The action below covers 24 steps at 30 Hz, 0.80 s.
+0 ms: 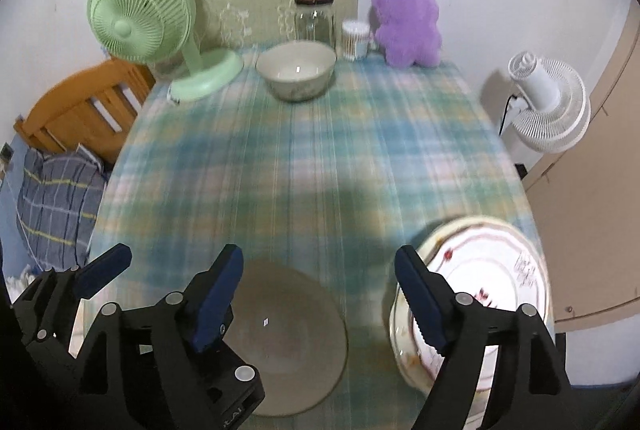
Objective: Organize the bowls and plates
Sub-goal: 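Move both grippers toward the green-rimmed bowl beside the glass jar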
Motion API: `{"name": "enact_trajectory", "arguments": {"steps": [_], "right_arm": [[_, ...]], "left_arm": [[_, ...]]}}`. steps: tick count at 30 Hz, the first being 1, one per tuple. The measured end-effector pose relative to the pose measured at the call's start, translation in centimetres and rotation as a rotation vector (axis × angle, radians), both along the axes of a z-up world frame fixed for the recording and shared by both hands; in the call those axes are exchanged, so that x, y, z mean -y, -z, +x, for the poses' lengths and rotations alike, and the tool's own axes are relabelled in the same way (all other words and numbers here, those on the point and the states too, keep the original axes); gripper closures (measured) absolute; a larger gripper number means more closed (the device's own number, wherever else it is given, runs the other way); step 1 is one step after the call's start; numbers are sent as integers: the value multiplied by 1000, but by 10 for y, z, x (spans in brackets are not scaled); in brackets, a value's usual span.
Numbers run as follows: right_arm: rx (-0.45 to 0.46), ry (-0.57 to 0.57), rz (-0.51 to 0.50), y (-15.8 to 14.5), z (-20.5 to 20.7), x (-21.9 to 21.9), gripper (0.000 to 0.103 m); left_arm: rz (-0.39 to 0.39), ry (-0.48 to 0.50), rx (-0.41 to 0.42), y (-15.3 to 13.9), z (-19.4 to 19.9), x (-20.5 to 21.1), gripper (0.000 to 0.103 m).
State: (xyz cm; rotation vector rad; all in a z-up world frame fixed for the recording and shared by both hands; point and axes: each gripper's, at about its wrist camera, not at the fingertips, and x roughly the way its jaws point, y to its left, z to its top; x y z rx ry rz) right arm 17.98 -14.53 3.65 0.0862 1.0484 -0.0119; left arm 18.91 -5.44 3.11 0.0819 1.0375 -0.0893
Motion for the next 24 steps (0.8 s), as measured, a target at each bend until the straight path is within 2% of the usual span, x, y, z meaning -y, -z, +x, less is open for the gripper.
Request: {"name": "enact_trajectory", "arguments": {"steps": [8,15,24], "right_arm": [[75,-42,-2,-24,46,10,19],[106,-102,5,-27,99,18,19],[124,-123,-8,-24,162,28,19]], "left_arm": [[21,-67,69,-18,44,8,18],[29,-135,99,-18,90,17,18],[59,-179,121,-13,144,23,18]]}}
